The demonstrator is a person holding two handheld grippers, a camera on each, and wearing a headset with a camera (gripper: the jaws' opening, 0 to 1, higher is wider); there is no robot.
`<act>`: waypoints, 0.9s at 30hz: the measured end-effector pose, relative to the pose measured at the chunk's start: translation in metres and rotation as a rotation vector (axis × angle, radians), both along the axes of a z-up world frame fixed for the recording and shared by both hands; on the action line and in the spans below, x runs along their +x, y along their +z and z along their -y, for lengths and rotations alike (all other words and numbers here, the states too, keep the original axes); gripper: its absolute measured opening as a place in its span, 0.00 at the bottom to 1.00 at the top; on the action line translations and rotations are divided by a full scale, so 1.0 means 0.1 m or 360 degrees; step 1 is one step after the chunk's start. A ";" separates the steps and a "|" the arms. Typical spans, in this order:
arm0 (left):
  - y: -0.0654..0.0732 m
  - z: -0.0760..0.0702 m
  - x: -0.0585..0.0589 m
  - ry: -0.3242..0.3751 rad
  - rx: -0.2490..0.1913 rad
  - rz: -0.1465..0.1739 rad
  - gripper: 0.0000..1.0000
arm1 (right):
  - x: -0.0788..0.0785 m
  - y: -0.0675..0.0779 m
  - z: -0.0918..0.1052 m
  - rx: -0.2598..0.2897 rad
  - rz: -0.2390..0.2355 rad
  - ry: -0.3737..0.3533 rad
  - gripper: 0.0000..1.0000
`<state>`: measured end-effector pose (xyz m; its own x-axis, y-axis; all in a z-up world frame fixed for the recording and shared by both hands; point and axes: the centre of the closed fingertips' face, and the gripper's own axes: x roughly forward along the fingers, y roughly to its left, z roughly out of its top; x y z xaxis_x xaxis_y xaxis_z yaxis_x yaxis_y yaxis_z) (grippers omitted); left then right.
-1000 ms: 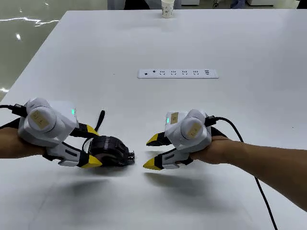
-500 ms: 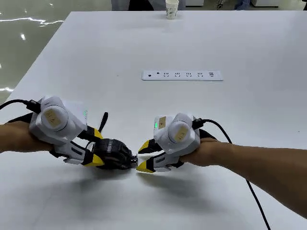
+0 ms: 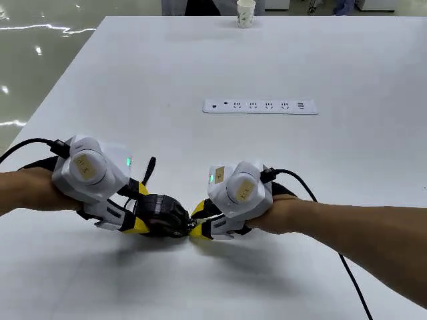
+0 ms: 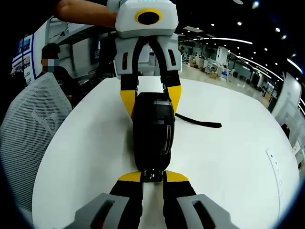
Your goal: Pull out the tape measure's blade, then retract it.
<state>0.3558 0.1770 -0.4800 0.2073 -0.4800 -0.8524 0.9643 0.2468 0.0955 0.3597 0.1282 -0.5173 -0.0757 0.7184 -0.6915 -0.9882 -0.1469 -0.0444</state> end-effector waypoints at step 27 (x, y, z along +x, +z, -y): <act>-0.02 -0.01 0.01 0.0007 -0.0006 -0.0024 0.25 | 0.00 0.00 0.02 -0.0019 0.0057 0.0086 0.09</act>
